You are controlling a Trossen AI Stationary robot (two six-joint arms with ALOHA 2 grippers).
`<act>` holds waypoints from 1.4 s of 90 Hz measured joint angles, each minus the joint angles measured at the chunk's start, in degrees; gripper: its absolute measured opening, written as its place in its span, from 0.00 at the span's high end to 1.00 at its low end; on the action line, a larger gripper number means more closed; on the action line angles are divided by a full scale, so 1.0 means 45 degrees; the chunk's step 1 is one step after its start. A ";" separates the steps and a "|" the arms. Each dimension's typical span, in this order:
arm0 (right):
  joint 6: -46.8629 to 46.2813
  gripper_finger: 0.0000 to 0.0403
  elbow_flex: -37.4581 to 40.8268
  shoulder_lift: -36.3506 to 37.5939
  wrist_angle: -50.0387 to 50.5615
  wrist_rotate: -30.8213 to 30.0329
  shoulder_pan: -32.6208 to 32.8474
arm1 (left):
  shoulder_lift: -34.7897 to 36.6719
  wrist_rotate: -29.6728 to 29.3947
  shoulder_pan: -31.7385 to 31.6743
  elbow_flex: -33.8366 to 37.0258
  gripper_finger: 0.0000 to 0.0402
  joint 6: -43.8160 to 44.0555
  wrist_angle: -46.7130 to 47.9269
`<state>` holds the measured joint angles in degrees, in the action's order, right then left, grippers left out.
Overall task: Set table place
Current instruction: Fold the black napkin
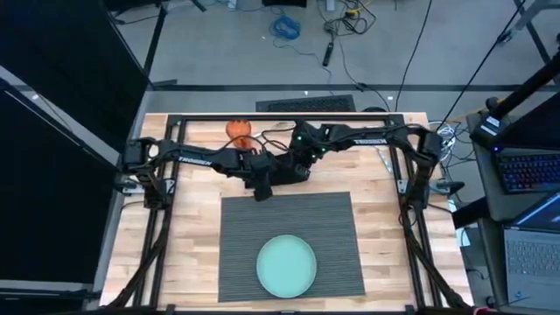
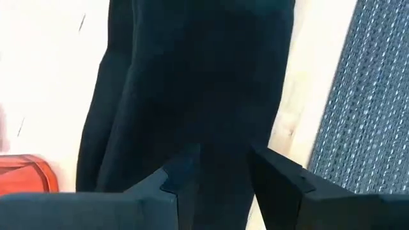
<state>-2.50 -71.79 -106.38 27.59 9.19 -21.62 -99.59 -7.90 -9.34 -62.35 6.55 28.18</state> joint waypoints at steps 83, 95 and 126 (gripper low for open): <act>-0.0685 1.00 0.0010 -0.1241 -0.0147 -0.0475 -0.0166 | -0.2053 -0.0301 -0.0534 -0.0012 0.71 0.0039 -0.3580; -0.0685 1.00 0.0000 -0.1241 0.0409 -0.0551 -0.0171 | -0.2273 -0.1057 -0.0509 -0.0024 0.71 0.0132 -0.3578; -0.0631 1.00 -0.0010 -0.1178 0.1556 -0.1702 -0.0105 | -0.1765 -0.2665 -0.0585 0.0000 0.80 0.0123 -0.3166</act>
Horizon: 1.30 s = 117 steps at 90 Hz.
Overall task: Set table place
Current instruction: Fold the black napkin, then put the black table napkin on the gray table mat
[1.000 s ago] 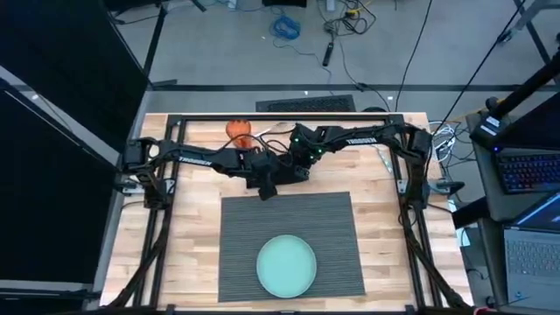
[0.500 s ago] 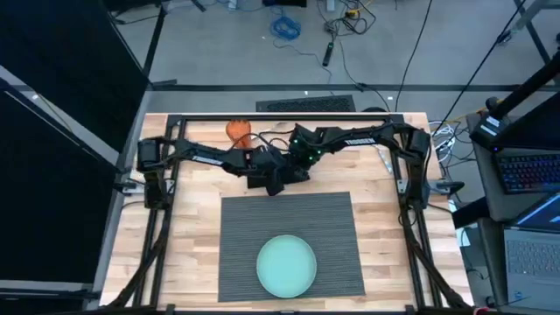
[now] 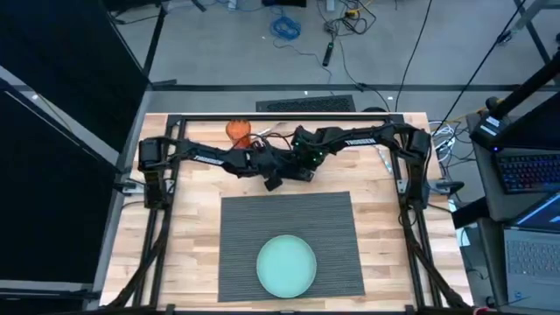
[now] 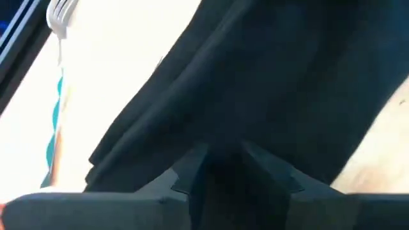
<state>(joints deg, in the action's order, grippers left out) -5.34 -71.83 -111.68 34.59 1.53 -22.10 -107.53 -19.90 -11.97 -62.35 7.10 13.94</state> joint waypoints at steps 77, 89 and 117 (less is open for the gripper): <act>0.2179 0.58 0.0024 0.2973 0.1789 0.0118 0.0932 | 0.2173 0.1499 0.1000 -0.0155 0.81 -0.3489 0.1559; 0.3256 0.49 0.0024 0.2953 0.1294 0.0375 0.1796 | 0.2173 0.0909 0.1263 -0.0155 0.81 -0.4037 0.1708; 0.4036 0.46 0.0019 0.2318 0.0475 0.0410 0.2770 | 0.2052 -0.0100 0.1333 0.0072 0.81 -0.5162 0.1670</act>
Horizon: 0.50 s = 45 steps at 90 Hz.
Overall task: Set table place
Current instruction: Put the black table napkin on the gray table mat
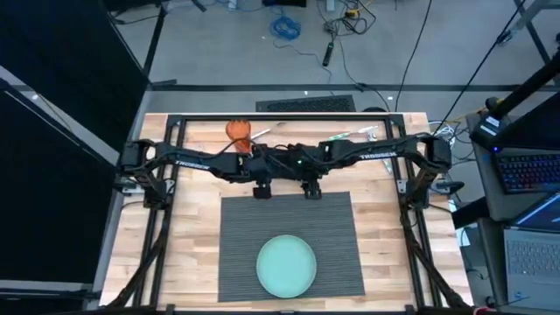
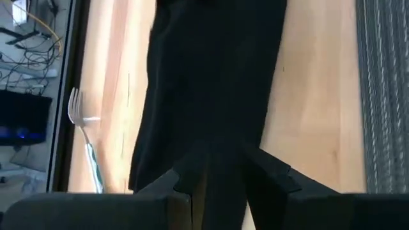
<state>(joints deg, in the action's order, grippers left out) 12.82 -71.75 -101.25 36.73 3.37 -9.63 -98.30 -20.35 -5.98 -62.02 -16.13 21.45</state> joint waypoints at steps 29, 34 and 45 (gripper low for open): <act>0.0370 0.47 0.0000 -0.0884 -0.0118 -0.0122 -0.0246 | -0.0011 -0.0460 -0.0198 0.0971 0.81 -0.0197 -0.0243; 0.0414 0.47 0.0000 -0.1011 -0.0136 -0.0134 -0.0302 | -0.0086 -0.0471 -0.0278 0.1002 0.81 -0.0195 -0.0407; 0.0538 0.47 0.0000 -0.1169 -0.0227 -0.0156 -0.0441 | -0.0139 -0.0480 -0.0419 0.1002 0.81 -0.0192 -0.0429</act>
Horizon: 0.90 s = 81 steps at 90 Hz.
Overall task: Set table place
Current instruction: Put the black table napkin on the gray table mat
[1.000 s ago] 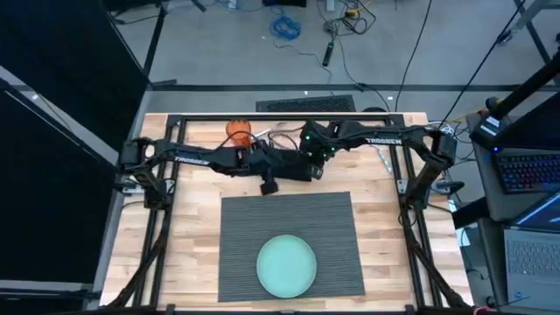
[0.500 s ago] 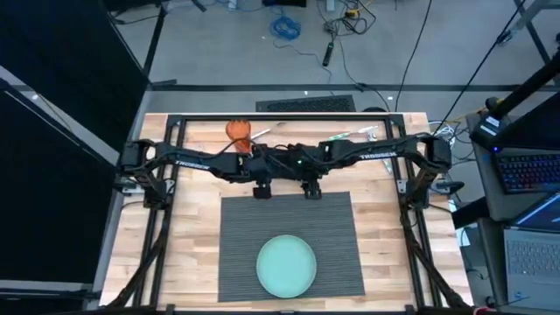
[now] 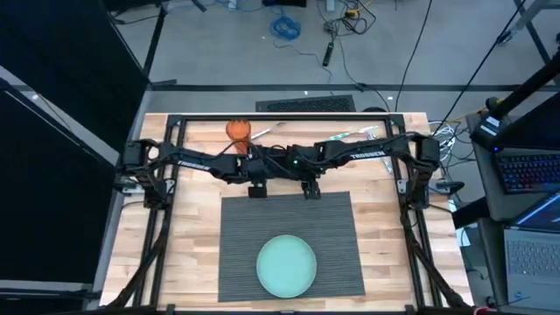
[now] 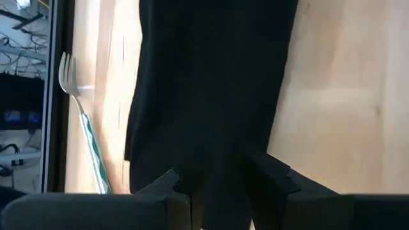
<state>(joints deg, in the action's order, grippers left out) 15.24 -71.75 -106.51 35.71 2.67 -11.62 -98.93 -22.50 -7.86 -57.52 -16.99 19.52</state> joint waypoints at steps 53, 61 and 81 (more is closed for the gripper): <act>0.0142 0.47 -0.0044 -0.1305 -0.0128 -0.0190 -0.0777 | -0.0904 0.0205 -0.0123 -0.0005 0.81 0.0005 -0.0124; 0.0127 0.47 -0.0019 -0.1256 -0.0195 -0.0202 -0.0685 | -0.1156 0.0242 -0.0149 -0.0024 0.81 0.0019 -0.0371; -0.0106 0.47 -0.0010 -0.1256 -0.0295 -0.0280 -0.0535 | -0.1464 0.0127 -0.0320 -0.0015 0.81 0.0034 -0.0455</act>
<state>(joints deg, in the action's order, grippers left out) 14.76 -71.79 -112.16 34.38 1.41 -14.02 -105.51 -21.93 -9.30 -57.58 -16.84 17.47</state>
